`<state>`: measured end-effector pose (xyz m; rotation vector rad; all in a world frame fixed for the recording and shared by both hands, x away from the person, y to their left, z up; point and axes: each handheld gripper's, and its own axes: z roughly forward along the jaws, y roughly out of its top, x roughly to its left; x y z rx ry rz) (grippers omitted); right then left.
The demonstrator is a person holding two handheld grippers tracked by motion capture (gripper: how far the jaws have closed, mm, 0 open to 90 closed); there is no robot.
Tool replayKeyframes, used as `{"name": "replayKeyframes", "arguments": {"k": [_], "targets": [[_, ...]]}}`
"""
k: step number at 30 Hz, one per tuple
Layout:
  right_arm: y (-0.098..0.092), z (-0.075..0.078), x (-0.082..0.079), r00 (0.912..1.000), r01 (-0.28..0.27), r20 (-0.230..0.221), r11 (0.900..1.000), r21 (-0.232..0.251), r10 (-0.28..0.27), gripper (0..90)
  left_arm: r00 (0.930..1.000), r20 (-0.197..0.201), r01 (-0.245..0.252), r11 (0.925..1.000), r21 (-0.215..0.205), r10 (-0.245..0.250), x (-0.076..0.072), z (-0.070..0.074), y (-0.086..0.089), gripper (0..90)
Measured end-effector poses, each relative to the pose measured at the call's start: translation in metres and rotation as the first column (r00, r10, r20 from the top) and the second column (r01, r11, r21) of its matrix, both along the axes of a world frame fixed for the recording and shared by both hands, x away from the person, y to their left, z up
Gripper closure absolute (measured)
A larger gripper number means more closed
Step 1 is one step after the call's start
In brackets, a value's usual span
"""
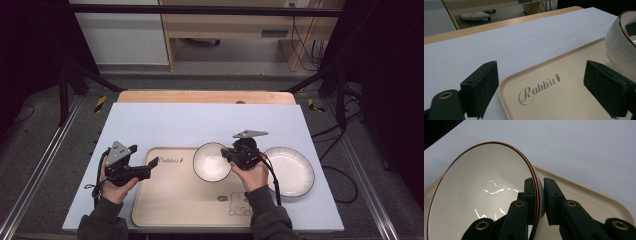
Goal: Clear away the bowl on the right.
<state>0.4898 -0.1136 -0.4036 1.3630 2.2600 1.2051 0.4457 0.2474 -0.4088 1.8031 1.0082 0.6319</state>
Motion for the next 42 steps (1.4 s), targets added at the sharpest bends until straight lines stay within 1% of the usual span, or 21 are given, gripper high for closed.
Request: {"name": "replayKeyframes", "arguments": {"k": [2,10,12,16,17,21,26,27,35,37,38,42], "targets": [[0.002,-0.001,0.001,1.0,-0.002,0.001,1.0,0.0,0.002,81.1,1.0,0.0,-0.001,1.0,0.0,0.001,0.0,0.0,0.0,12.4],[0.007,-0.002,0.008,0.9999,-0.007,-0.012,1.0,0.026,0.007,81.1,1.0,-0.001,-0.002,1.0,-0.004,0.002,0.0,0.0,0.0,12.4],[0.008,-0.003,0.01,0.9999,-0.008,-0.009,0.999,0.037,0.008,81.1,1.0,-0.002,-0.002,1.0,-0.004,0.002,0.0,0.0,0.001,12.3],[0.012,-0.005,0.012,0.9999,-0.013,-0.009,0.999,0.03,0.013,81.1,1.0,-0.002,-0.001,1.0,-0.004,0.001,0.0,0.0,0.0,12.3],[0.013,-0.005,0.013,0.9997,-0.012,-0.02,1.0,0.029,0.013,81.0,1.0,-0.002,-0.001,1.0,-0.003,0.001,0.0,0.0,0.0,12.4],[0.016,-0.01,0.016,0.9997,-0.012,-0.019,1.0,0.025,0.013,81.1,1.0,-0.002,-0.001,1.0,-0.002,0.001,0.001,-0.001,0.001,12.3],[0.021,-0.016,0.02,0.9994,-0.006,-0.034,1.0,0.015,0.007,81.1,1.0,-0.002,-0.004,1.0,-0.003,0.004,0.001,-0.001,0.001,12.4],[0.021,-0.018,0.021,0.9994,-0.011,-0.033,1.0,0.008,0.012,81.0,1.0,-0.002,-0.003,1.0,-0.003,0.003,0.001,-0.001,0.001,12.4],[0.026,-0.024,0.023,0.998,-0.016,-0.061,1.0,-0.006,0.015,80.5,1.0,-0.004,-0.003,1.0,-0.005,0.003,0.001,0.0,0.002,12.4],[0.027,-0.026,0.023,0.998,-0.023,-0.059,1.0,-0.009,0.022,80.5,1.0,-0.003,-0.003,1.0,-0.004,0.003,0.001,0.0,0.001,12.4],[0.028,-0.026,0.023,0.9975,-0.02,-0.068,1.0,-0.009,0.019,80.4,1.0,-0.002,-0.003,1.0,-0.003,0.003,0.001,-0.001,0.001,12.4],[0.03,-0.03,0.024,0.9967,-0.034,-0.074,0.999,-0.019,0.033,80.1,1.0,-0.003,-0.004,1.0,-0.004,0.004,0.001,-0.001,0.001,12.4]]}}
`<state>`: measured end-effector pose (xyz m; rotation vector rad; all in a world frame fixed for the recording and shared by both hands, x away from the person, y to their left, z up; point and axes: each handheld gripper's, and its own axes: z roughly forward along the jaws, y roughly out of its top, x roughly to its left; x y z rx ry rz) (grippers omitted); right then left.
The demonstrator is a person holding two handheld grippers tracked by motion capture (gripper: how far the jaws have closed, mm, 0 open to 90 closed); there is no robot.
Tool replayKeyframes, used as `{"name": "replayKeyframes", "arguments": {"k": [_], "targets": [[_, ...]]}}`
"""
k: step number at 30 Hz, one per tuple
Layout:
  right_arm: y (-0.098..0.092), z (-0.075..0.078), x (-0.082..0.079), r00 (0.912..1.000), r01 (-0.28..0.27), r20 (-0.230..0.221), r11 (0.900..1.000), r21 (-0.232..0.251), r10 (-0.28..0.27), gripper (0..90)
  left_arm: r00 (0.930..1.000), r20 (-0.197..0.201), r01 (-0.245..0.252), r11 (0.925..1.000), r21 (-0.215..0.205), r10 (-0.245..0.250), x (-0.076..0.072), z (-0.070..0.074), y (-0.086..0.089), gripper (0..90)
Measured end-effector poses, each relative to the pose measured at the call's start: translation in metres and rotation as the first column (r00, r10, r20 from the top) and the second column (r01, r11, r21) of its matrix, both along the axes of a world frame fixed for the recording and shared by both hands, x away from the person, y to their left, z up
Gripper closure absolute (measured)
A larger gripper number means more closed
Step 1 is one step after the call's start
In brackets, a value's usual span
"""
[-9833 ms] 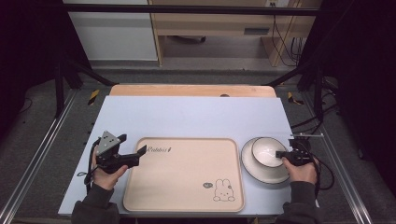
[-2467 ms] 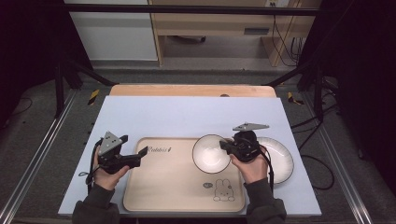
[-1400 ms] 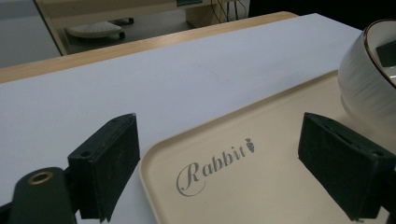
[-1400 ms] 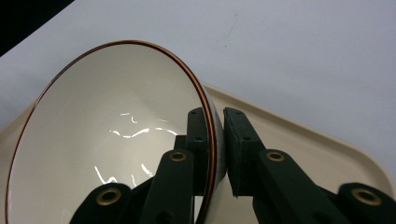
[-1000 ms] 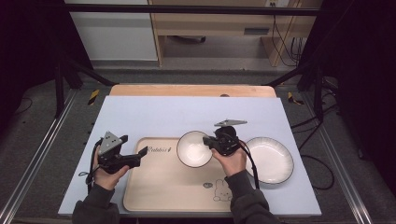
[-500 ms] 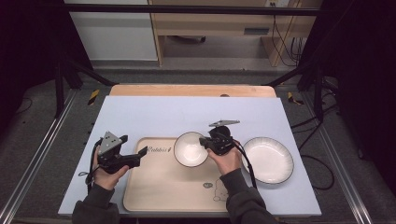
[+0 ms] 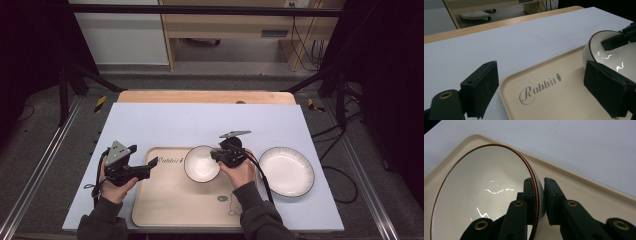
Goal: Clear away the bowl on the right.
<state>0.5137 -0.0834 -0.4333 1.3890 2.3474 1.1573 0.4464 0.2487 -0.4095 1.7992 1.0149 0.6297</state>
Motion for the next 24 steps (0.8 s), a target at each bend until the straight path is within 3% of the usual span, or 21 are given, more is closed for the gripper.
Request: {"name": "replayKeyframes", "arguments": {"k": [9,24], "targets": [[0.001,-0.005,0.002,0.9995,0.006,-0.033,1.0,0.013,-0.005,79.9,1.0,0.0,0.001,1.0,0.001,-0.001,0.0,0.0,0.0,12.4],[-0.003,-0.014,0.007,0.9992,0.022,-0.032,1.0,-0.01,-0.022,81.6,1.0,-0.002,0.001,1.0,0.003,-0.001,0.0,0.0,0.0,12.4]]}}
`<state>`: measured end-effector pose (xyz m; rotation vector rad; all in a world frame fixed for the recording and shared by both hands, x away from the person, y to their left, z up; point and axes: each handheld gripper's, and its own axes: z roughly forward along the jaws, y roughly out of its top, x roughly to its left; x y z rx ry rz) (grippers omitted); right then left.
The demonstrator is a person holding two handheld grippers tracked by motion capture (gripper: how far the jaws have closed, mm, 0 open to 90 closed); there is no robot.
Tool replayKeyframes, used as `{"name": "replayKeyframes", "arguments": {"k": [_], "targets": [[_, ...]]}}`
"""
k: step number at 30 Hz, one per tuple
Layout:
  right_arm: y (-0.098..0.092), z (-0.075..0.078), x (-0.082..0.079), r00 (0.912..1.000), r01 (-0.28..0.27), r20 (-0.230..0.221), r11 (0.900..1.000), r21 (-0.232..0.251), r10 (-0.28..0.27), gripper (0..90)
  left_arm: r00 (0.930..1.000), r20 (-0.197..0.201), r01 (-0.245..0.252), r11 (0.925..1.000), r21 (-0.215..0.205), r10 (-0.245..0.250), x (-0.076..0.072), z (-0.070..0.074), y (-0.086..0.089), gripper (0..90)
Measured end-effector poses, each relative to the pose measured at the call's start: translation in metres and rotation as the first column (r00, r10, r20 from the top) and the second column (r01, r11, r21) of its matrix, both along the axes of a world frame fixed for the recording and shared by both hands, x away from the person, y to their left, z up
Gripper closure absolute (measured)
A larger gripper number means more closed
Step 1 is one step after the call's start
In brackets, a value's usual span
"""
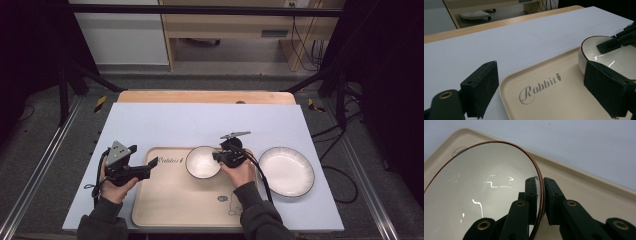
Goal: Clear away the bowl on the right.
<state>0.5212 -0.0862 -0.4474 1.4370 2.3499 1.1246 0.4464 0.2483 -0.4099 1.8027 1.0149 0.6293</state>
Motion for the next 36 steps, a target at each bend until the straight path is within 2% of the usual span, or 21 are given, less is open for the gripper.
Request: {"name": "replayKeyframes", "arguments": {"k": [8,12,19,22,26,29,33,36], "targets": [[-0.001,0.0,0.0,1.0,0.004,0.006,1.0,0.004,-0.004,80.8,1.0,-0.004,0.003,1.0,0.005,-0.003,0.0,0.0,-0.001,12.4],[-0.003,0.003,-0.001,0.9996,0.005,0.027,1.0,0.003,-0.005,75.8,1.0,-0.004,0.003,1.0,0.004,-0.003,0.0,0.0,0.0,12.4],[-0.009,0.01,-0.008,0.9946,0.027,0.101,1.0,-0.015,-0.025,61.9,1.0,0.001,0.003,1.0,0.0,-0.003,-0.001,0.001,0.0,12.4],[-0.013,0.016,-0.013,0.9901,0.034,0.137,0.999,-0.005,-0.033,53.9,1.0,0.001,0.003,1.0,0.001,-0.003,-0.001,0.001,0.0,12.4],[-0.019,0.027,-0.021,0.9787,0.041,0.201,0.999,0.015,-0.044,43.2,1.0,0.002,0.0,1.0,-0.003,0.0,-0.002,0.002,0.001,12.3],[-0.025,0.035,-0.027,0.9707,0.041,0.235,0.998,0.051,-0.052,34.2,1.0,0.003,-0.001,1.0,-0.007,0.001,-0.002,0.003,0.001,12.3],[-0.032,0.044,-0.034,0.9602,0.027,0.275,0.996,0.088,-0.051,27.8,1.0,0.002,-0.002,1.0,-0.005,0.002,-0.001,0.002,0.001,12.3],[-0.036,0.048,-0.038,0.9559,0.012,0.291,0.994,0.104,-0.042,23.1,1.0,0.003,-0.003,1.0,-0.008,0.003,-0.001,0.002,0.002,12.2]]}}
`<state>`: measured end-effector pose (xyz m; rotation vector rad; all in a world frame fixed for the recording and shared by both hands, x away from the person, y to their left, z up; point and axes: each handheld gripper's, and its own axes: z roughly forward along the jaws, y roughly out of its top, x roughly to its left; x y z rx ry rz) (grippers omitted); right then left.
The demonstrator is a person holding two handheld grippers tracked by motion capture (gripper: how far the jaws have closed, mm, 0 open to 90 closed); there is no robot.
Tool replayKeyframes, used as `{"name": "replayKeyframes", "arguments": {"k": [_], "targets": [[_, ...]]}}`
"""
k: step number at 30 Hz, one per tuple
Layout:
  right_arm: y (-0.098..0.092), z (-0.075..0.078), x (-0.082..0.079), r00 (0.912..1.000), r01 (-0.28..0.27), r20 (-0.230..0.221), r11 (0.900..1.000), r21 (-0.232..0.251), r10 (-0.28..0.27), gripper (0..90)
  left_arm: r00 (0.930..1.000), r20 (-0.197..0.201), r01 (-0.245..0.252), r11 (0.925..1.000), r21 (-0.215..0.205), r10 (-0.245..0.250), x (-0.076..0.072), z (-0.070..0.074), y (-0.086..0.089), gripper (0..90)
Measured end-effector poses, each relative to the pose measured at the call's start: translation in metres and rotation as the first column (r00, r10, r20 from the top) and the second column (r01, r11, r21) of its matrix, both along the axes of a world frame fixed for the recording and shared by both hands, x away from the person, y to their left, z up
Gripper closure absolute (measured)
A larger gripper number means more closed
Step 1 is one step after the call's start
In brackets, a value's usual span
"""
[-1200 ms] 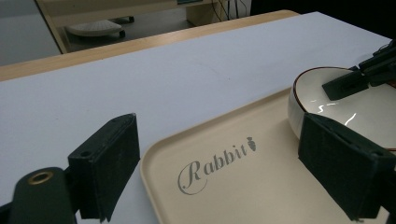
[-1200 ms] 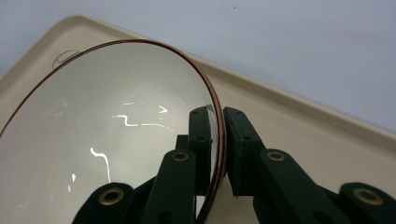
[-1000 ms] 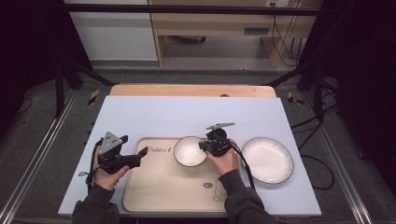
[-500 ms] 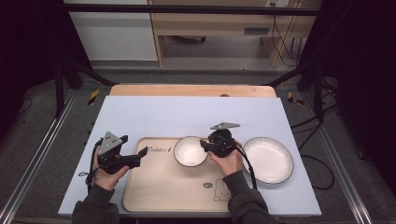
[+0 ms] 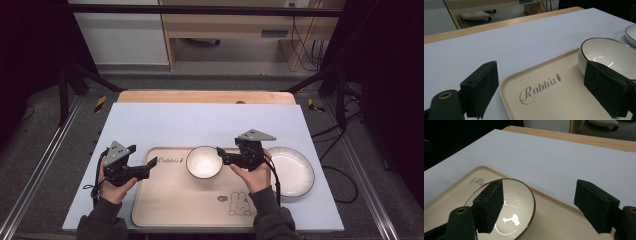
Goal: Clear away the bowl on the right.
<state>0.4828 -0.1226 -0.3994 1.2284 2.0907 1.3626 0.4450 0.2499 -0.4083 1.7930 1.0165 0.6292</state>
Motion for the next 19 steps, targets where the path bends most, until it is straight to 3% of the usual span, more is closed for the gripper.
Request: {"name": "replayKeyframes", "arguments": {"k": [8,19], "targets": [[-0.01,0.007,-0.01,0.9977,-0.009,0.067,1.0,0.004,0.009,17.3,0.9999,-0.005,-0.01,0.9999,-0.005,0.01,0.0,0.0,0.003,12.1],[-0.034,-0.001,-0.023,0.9966,0.002,0.083,1.0,-0.013,-0.001,15.8,0.9995,-0.024,-0.022,0.9997,0.004,0.022,0.003,-0.006,0.007,12.5]]}}
